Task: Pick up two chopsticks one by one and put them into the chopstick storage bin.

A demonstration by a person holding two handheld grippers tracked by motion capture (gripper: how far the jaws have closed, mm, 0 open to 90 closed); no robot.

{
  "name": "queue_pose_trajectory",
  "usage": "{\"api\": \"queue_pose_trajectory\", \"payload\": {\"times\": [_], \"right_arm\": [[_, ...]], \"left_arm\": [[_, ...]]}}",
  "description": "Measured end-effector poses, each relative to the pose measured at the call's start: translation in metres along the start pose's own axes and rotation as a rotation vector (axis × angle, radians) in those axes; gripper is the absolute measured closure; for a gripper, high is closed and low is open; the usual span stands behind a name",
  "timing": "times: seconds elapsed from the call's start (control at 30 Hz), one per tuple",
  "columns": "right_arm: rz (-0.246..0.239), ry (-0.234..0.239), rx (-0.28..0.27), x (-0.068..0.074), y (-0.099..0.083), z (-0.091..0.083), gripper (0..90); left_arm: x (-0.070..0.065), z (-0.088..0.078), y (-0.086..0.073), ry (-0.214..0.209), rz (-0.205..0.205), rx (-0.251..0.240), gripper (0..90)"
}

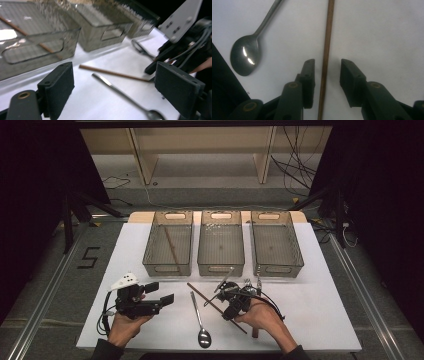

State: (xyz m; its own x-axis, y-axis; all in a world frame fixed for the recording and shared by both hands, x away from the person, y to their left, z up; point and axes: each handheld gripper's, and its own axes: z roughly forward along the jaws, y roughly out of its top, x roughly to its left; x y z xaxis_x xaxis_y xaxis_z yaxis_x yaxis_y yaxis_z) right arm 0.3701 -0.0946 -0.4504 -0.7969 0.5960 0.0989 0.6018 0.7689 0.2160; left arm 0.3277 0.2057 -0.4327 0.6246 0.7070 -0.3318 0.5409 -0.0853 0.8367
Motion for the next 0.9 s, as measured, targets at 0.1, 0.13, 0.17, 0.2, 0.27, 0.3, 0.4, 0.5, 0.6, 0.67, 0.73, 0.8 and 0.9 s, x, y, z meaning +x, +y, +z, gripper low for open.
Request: {"api": "queue_pose_trajectory", "payload": {"times": [0.1, 0.13, 0.17, 0.2, 0.27, 0.3, 0.4, 0.5, 0.6, 0.67, 0.73, 0.8, 0.9], "right_arm": [[-0.01, -0.011, 0.019, 0.001, 0.001, 0.003, 69.9], [-0.011, -0.015, 0.025, 0.001, 0.002, 0.003, 71.8], [-0.009, -0.016, 0.033, 0.002, 0.002, 0.004, 72.5], [-0.017, -0.016, 0.037, 0.001, 0.002, 0.004, 73.7], [-0.023, -0.022, 0.041, 0.002, 0.002, 0.006, 75.7], [-0.028, -0.025, 0.045, 0.002, 0.003, 0.007, 76.6], [-0.034, -0.032, 0.052, 0.002, 0.004, 0.008, 79.4], [-0.038, -0.051, 0.062, 0.004, 0.005, 0.009, 81.2], [-0.05, -0.072, 0.076, 0.007, 0.007, 0.009, 82.3], [-0.047, -0.073, 0.08, 0.007, 0.008, 0.01, 83.6], [-0.044, -0.071, 0.082, 0.007, 0.009, 0.01, 85.3], [-0.04, -0.059, 0.079, 0.005, 0.008, 0.01, 85.7], [-0.032, -0.038, 0.071, 0.001, 0.007, 0.009, 85.8]], "left_arm": [[-0.001, 0.0, -0.003, 0.0, 0.001, 0.002, 15.7], [-0.002, 0.0, -0.004, 0.009, 0.014, 0.008, 15.7], [-0.003, 0.001, -0.005, 0.02, 0.023, 0.014, 15.7], [-0.002, 0.002, -0.006, 0.025, 0.027, 0.017, 15.7], [-0.001, 0.002, -0.007, 0.015, 0.008, 0.018, 15.7], [-0.001, 0.002, -0.008, 0.017, 0.004, 0.015, 15.7], [-0.001, 0.0, -0.007, 0.017, 0.004, 0.008, 15.7], [-0.001, -0.001, -0.008, 0.02, 0.001, 0.004, 15.8], [-0.001, 0.001, -0.01, 0.021, -0.006, 0.006, 15.8], [-0.001, 0.002, -0.011, 0.021, 0.0, 0.012, 15.8], [-0.002, 0.002, -0.011, 0.019, 0.005, 0.018, 15.8], [-0.003, 0.003, -0.011, 0.019, 0.012, 0.017, 15.7], [-0.003, 0.004, -0.011, 0.015, 0.015, 0.024, 15.8]]}}
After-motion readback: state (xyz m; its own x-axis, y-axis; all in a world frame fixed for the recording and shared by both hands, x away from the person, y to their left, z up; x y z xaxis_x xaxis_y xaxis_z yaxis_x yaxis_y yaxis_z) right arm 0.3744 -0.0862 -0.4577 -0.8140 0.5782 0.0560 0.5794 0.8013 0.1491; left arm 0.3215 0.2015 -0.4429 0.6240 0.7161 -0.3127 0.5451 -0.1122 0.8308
